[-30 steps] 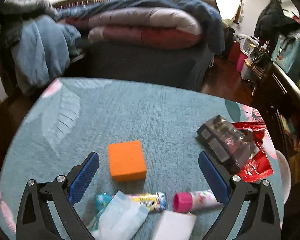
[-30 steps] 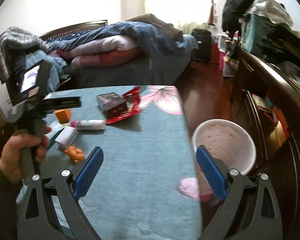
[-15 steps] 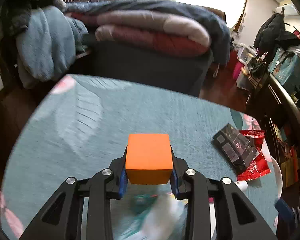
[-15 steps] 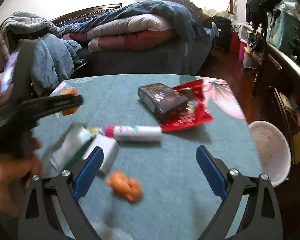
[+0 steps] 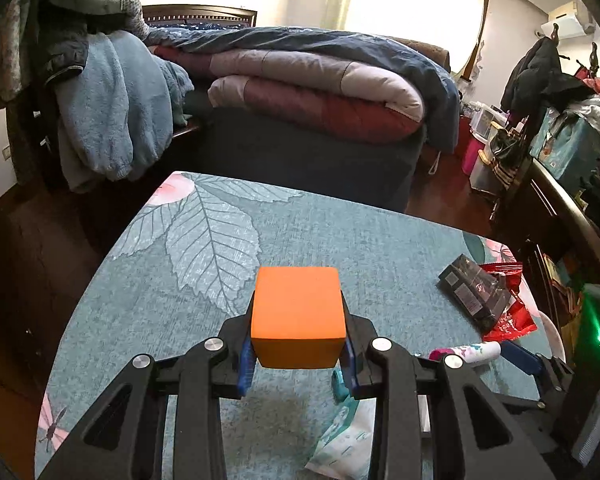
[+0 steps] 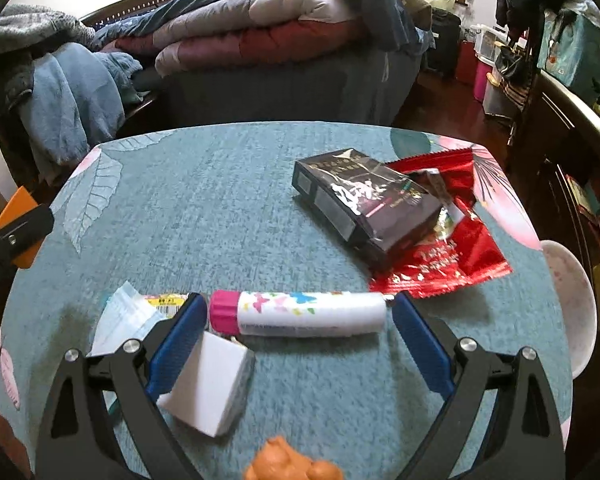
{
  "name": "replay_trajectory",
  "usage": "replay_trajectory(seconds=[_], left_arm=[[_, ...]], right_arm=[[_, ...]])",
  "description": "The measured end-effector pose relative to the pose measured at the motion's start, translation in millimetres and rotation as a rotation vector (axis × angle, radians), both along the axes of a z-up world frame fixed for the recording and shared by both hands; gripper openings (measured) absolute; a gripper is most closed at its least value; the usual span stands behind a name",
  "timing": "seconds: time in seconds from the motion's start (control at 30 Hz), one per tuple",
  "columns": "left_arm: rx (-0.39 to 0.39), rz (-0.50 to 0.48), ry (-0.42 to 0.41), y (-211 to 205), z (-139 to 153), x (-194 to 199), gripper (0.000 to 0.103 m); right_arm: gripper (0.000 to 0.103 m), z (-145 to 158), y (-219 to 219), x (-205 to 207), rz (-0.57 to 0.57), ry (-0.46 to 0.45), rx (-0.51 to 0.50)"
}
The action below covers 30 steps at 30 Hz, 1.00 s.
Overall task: Collect trash
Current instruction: 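Grasp the orange cube with left gripper while right grasps the pink-and-white tube, then carry the orange cube and pink-and-white tube over the wastebasket and open both grippers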
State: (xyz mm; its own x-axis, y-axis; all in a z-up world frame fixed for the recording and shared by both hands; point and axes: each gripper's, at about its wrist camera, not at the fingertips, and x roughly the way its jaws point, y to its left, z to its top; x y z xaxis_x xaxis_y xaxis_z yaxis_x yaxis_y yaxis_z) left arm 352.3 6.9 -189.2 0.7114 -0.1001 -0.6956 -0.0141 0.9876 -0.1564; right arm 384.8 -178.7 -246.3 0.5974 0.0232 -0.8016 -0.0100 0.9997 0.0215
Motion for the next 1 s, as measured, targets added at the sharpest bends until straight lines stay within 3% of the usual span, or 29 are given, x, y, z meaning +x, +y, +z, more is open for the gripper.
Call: replay_trajectory(seconds=[0.1,0.4,0.73,1.0], left_arm=[[-0.004,0.001,0.003,2.5,-1.4,-0.7,0.034],[0.008,0.027,-0.001,9.6,0.7,-11.8,0.034],[0.007,0.010,-0.061,1.8,31.2,-52.4,0.034],[0.010,-0.070,-0.103,-37.6,48.9,-88.6,0.034]], right_arm=[[0.086,-1.6,1.1,0.7,0.005,0.005,0.003],[0.086,15.5,-3.3,-22.2,0.013,-0.054,0.000],[0.086,47.7,-25.4,-94.1,0.009,-0.137,0.069],[0.086,57.6,-47.4,-153.7,-0.004,-0.171,0.071]])
